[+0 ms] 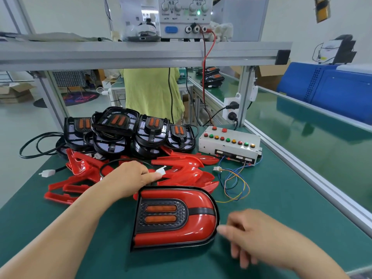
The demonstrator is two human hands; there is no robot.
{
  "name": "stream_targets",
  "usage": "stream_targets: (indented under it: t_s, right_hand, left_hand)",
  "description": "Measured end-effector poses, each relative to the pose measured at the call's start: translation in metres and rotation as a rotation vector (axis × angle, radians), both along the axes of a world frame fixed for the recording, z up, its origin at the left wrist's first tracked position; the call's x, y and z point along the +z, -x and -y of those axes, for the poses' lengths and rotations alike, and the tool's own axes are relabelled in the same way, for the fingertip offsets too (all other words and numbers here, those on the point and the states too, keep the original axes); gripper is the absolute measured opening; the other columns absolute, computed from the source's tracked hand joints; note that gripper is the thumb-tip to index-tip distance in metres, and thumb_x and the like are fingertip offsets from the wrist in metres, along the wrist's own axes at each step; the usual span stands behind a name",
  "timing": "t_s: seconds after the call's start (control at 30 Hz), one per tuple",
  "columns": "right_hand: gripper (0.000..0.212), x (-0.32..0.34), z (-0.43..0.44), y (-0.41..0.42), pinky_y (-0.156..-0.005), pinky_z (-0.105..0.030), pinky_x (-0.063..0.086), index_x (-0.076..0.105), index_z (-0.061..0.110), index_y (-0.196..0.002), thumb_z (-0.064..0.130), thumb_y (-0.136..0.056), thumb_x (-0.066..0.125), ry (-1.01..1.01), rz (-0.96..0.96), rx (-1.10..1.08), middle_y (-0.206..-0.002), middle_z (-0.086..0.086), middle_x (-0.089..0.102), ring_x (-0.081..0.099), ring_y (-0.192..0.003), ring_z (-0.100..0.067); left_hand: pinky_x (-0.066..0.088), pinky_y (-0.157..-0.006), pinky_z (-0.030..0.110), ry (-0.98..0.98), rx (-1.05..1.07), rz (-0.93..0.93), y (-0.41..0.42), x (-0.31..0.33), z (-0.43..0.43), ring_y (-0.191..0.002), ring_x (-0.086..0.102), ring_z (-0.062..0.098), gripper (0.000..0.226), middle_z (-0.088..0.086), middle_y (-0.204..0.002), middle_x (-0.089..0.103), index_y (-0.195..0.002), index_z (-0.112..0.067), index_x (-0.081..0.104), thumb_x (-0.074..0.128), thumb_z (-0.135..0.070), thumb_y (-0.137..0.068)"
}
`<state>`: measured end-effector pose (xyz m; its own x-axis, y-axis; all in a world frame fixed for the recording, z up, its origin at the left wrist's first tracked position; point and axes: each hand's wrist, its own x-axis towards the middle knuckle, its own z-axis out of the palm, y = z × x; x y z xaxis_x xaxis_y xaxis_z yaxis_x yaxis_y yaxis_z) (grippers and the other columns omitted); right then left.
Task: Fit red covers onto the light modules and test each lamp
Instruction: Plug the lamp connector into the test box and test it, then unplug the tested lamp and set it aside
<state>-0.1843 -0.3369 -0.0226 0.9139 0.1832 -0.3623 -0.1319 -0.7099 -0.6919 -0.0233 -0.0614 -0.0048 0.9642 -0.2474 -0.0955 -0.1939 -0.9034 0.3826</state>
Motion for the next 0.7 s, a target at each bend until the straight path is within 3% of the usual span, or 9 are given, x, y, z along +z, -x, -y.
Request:
stream_targets:
  t_s: [0.1, 0.2, 0.3, 0.4, 0.47, 0.53, 0.7]
  right_hand:
    - [0.040, -0.007, -0.012, 0.011, -0.057, -0.015, 0.049, 0.052, 0.020, -0.085, 0.059, -0.091, 0.052, -0.219, -0.137, 0.101, -0.090, 0.003, 0.078, 0.072, -0.076, -0.009]
    - [0.039, -0.012, -0.024, 0.014, -0.056, -0.012, 0.045, 0.050, 0.021, -0.088, 0.059, -0.086, 0.055, -0.486, -0.240, 0.031, -0.107, 0.000, 0.076, 0.072, -0.091, -0.012]
    - [0.039, -0.015, -0.032, 0.014, -0.056, -0.017, 0.049, 0.052, 0.015, -0.096, 0.052, -0.085, 0.059, -0.689, -0.279, -0.073, -0.115, -0.004, 0.074, 0.071, -0.106, -0.022]
    - [0.057, -0.016, -0.033, 0.011, -0.063, -0.028, 0.059, 0.053, 0.000, -0.110, 0.048, -0.080, 0.066, -0.800, -0.281, -0.160, -0.114, -0.007, 0.073, 0.071, -0.108, -0.023]
    - [0.062, -0.016, -0.031, 0.010, -0.064, -0.033, 0.060, 0.054, -0.005, -0.111, 0.044, -0.078, 0.070, -0.848, -0.281, -0.195, -0.113, -0.010, 0.073, 0.071, -0.108, -0.024]
    - [0.052, -0.015, -0.028, 0.009, -0.065, -0.034, 0.060, 0.057, -0.001, -0.103, 0.042, -0.077, 0.072, -0.857, -0.264, -0.202, -0.114, -0.014, 0.072, 0.071, -0.108, -0.025]
    - [0.031, -0.002, -0.021, 0.004, -0.066, -0.036, 0.061, 0.060, 0.006, -0.080, 0.031, -0.081, 0.078, -0.963, -0.148, -0.228, -0.112, -0.024, 0.070, 0.071, -0.105, -0.031]
  left_hand:
    - [0.028, -0.051, 0.027, 0.089, 0.001, -0.060, -0.003, 0.000, 0.003, -0.046, 0.032, 0.011, 0.057, -0.004, -0.055, 0.037, -0.062, -0.016, 0.046, 0.058, -0.066, -0.086]
    - [0.027, -0.053, 0.027, 0.206, 0.043, -0.132, -0.003, -0.002, 0.006, -0.055, 0.033, 0.017, 0.050, 0.001, -0.062, 0.036, -0.065, -0.013, 0.054, 0.066, -0.057, -0.085]
    - [0.035, -0.057, 0.026, 0.292, 0.032, -0.226, 0.002, -0.002, 0.008, -0.059, 0.044, 0.016, 0.038, 0.001, -0.067, 0.050, -0.068, -0.014, 0.065, 0.069, -0.045, -0.088]
    - [0.048, -0.079, 0.032, 0.359, -0.002, -0.281, 0.010, 0.002, 0.013, -0.082, 0.064, 0.016, 0.033, -0.003, -0.084, 0.071, -0.073, -0.019, 0.073, 0.067, -0.046, -0.090]
    - [0.044, -0.072, 0.029, 0.355, -0.028, -0.232, 0.017, 0.003, 0.017, -0.071, 0.059, 0.012, 0.042, -0.006, -0.074, 0.065, -0.068, -0.019, 0.065, 0.062, -0.054, -0.091]
    - [0.043, -0.064, 0.021, 0.347, -0.053, -0.195, 0.026, 0.004, 0.019, -0.063, 0.059, 0.005, 0.047, -0.011, -0.067, 0.064, -0.069, -0.020, 0.064, 0.060, -0.063, -0.087]
    - [0.047, -0.060, 0.019, 0.482, -0.074, -0.116, 0.040, 0.020, 0.015, -0.062, 0.067, 0.002, 0.052, -0.009, -0.072, 0.074, -0.077, -0.025, 0.074, 0.057, -0.073, -0.067]
